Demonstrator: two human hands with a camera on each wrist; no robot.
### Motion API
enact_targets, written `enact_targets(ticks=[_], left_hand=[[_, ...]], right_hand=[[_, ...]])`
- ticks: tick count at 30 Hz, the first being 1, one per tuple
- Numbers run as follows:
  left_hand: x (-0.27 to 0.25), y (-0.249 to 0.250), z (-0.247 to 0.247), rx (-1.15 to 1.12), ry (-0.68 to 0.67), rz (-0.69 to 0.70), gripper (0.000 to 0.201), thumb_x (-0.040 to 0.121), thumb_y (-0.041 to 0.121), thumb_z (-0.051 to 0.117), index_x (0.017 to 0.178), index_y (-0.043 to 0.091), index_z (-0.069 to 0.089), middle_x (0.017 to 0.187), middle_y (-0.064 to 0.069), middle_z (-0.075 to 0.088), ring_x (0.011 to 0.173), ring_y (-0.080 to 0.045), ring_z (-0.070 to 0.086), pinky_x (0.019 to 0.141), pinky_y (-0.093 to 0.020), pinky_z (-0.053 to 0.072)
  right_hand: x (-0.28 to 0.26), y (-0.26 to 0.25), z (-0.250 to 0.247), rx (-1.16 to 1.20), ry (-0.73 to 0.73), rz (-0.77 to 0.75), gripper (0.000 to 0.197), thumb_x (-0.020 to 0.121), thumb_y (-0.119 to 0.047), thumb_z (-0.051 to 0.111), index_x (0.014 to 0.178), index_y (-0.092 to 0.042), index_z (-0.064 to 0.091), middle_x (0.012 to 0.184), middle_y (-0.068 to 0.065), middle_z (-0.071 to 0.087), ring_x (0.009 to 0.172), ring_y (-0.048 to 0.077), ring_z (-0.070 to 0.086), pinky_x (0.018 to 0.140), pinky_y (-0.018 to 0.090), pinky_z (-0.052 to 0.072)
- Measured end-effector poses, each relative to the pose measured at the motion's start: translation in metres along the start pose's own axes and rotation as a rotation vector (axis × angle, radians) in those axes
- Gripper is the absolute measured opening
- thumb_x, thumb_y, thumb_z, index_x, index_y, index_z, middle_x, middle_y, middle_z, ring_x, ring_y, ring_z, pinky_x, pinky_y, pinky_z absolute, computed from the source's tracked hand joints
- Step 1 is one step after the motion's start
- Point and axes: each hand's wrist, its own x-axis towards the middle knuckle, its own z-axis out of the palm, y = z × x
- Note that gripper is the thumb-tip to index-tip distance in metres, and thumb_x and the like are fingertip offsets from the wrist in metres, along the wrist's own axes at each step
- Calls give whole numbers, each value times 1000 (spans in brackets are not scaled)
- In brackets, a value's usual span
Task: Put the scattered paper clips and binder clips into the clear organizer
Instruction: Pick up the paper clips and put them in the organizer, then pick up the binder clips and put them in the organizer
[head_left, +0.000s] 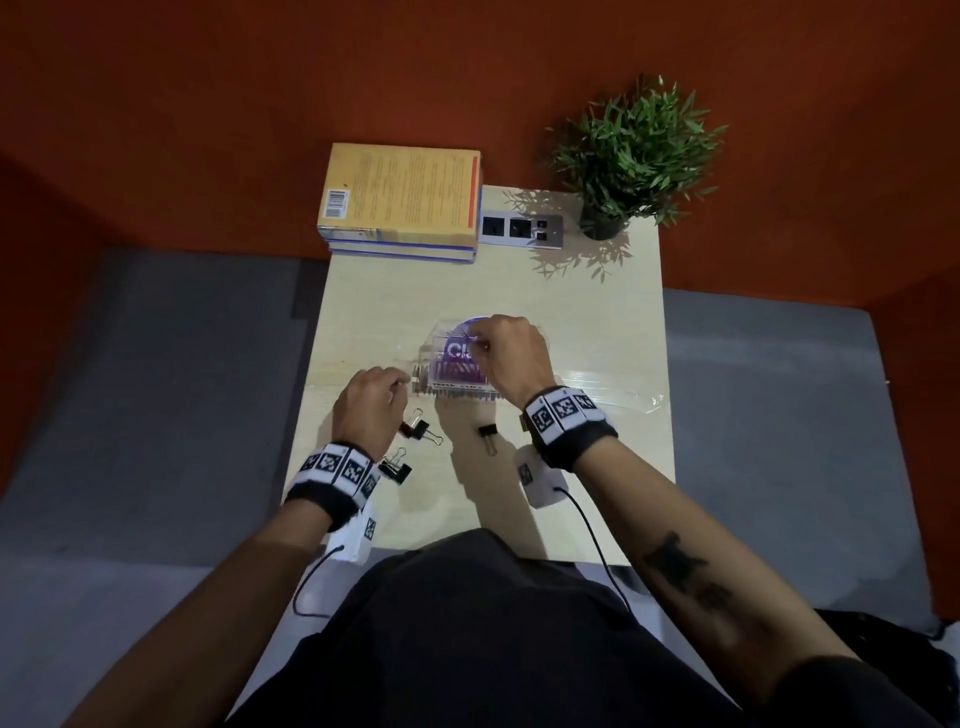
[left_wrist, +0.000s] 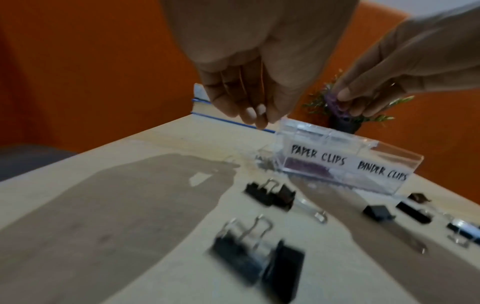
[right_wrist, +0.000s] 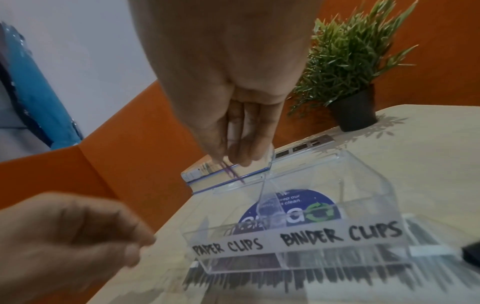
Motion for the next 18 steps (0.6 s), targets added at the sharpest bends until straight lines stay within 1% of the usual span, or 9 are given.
enact_targets(ticks=[2, 4, 5, 7, 9, 11, 13, 15, 18], left_hand=[[-12, -16, 1, 27, -44, -42, 14, 86, 9, 61, 98, 14, 66, 92, -7, 68, 87, -25, 60, 70, -36, 51], [-22, -29, 2, 89, -104, -78, 18, 88, 16, 62, 105, 13, 64, 101, -10, 65, 96, -28, 57, 72, -38, 49], [-25, -32, 3, 121, -140, -101, 23, 89, 22, 61, 110, 13, 62, 107, -11, 63, 100, -30, 55, 74, -40, 49], [-29, -34, 6, 154, -222, -144, 36, 89, 34, 60, 120, 15, 56, 118, -12, 57, 108, -30, 51, 79, -43, 49], [-30, -29, 10, 169, -311, -141, 48, 88, 42, 60, 128, 17, 49, 125, -12, 50, 114, -29, 48, 83, -44, 49], [-27, -21, 17, 199, -369, -87, 55, 86, 46, 62, 131, 19, 45, 124, -10, 46, 114, -28, 46, 82, -43, 49], [-24, -9, 27, 219, -400, -4, 56, 84, 44, 65, 131, 20, 45, 120, -9, 45, 109, -28, 46, 77, -42, 50], [-22, 2, 39, 244, -434, 76, 53, 83, 36, 69, 128, 19, 47, 120, -11, 45, 107, -30, 46, 73, -42, 51], [-20, 17, 53, 281, -455, 166, 48, 81, 16, 72, 124, 17, 51, 121, -14, 47, 107, -33, 46, 69, -44, 50]], right_hand=[[2, 1, 3, -28, 2, 10, 9, 86, -19, 65, 82, -15, 72, 79, 7, 73, 68, 29, 64, 54, 28, 42], [-6, 10, 1, 25, 76, 39, 11, 88, -21, 64, 84, -14, 71, 80, 6, 72, 66, 26, 64, 57, 31, 52], [-14, 18, -3, 43, 120, 77, 11, 88, -21, 63, 83, -13, 70, 78, 6, 71, 64, 25, 64, 58, 31, 53], [-35, 41, -9, 33, 197, 190, 9, 88, -19, 62, 83, -13, 67, 81, 6, 70, 65, 26, 63, 57, 29, 49], [-58, 74, -8, 1, 229, 324, 10, 86, -19, 62, 90, -11, 67, 89, 11, 69, 74, 32, 63, 60, 31, 44], [-77, 102, -4, -33, 149, 464, 24, 87, -27, 60, 106, -12, 64, 101, 17, 64, 90, 38, 60, 66, 38, 47], [-86, 116, 1, -39, -45, 544, 32, 88, -41, 58, 113, -23, 59, 111, 17, 55, 103, 38, 53, 74, 43, 51], [-89, 117, 8, -35, -205, 483, 35, 85, -48, 62, 114, -30, 54, 117, 15, 47, 109, 36, 46, 76, 44, 51], [-87, 103, 16, -76, -251, 370, 45, 83, -45, 68, 122, -30, 54, 123, 13, 44, 112, 33, 43, 77, 44, 51]])
